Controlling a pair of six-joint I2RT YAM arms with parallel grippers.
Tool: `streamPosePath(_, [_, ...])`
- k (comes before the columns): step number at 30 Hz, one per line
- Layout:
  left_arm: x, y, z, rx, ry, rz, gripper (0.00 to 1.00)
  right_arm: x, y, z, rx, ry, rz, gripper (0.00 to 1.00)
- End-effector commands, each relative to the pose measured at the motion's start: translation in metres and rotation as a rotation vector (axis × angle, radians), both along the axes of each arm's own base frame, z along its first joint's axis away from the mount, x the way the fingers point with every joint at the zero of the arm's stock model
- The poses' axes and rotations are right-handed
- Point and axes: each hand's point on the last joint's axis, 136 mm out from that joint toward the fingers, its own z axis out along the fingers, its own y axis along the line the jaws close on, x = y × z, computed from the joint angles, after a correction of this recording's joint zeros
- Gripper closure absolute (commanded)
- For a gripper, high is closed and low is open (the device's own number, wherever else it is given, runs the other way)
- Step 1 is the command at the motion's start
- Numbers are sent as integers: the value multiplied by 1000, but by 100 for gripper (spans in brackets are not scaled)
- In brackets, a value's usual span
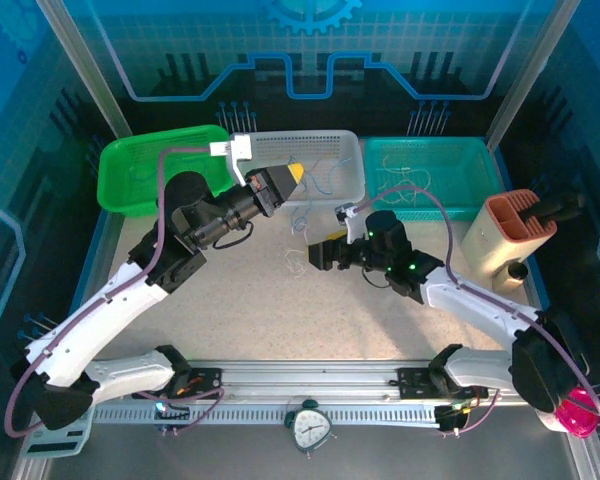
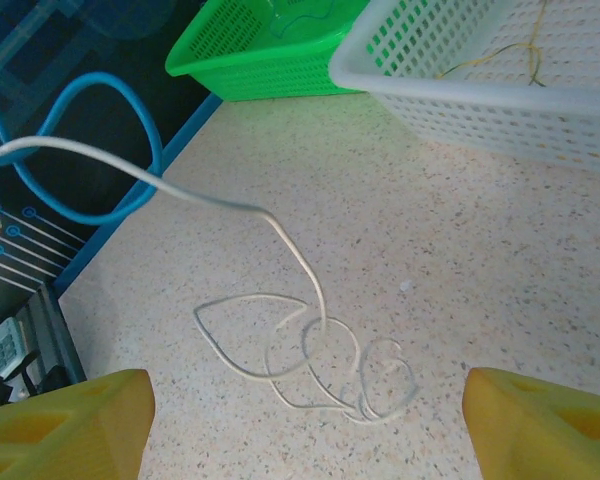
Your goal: Untangle the cables
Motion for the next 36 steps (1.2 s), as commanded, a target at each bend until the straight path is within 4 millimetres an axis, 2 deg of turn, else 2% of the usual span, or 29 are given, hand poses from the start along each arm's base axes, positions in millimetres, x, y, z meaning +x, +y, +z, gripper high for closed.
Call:
streamPosePath(1, [-10, 2, 26, -43, -41, -29, 100, 12, 14, 24, 76, -72, 34, 19])
streamPosePath(8, [-14, 2, 37, -80, -45, -48, 100, 30, 32, 19, 120, -69, 47, 20])
streamPosePath(11, [-14, 1, 36, -88, -36, -54, 100, 36, 40, 18, 145, -61, 62, 28])
streamPosePath(12, [-13, 0, 35, -88, -33, -53, 100, 37, 42, 19, 151, -59, 65, 34])
streamPosePath(14, [-12, 0, 34, -86, -29, -53, 100, 41, 44, 20, 163, -55, 67, 54])
streamPosePath(16, [-12, 0, 34, -82, -32, -47, 100, 44, 44, 17, 164, -44, 60, 79])
streamPosePath(17, [-11, 1, 35, -80, -34, -45, 100, 45, 43, 16, 164, -37, 56, 89])
streamPosePath(18, [-12, 1, 36, -76, -40, -43, 100, 46, 41, 13, 159, -30, 49, 98])
streamPosePath(19, [-13, 2, 39, -69, -51, -38, 100, 47, 37, 9, 151, -21, 39, 100])
streamPosePath(23, [-11, 16, 59, -19, -123, 24, 100, 52, 16, -7, 114, 19, -29, 100])
streamPosePath(26, [-2, 39, 76, -7, -169, 98, 100, 53, -2, -20, 82, 46, -78, 100])
streamPosePath(29, [16, 68, 87, 0, -186, 182, 100, 51, -19, -30, 53, 65, -115, 100])
streamPosePath(32, [37, 98, 91, 16, -189, 276, 100, 47, -29, -29, 39, 57, -132, 100])
streamPosePath(36, [68, 132, 87, 108, -200, 416, 100, 37, -37, -16, 42, 52, -130, 100])
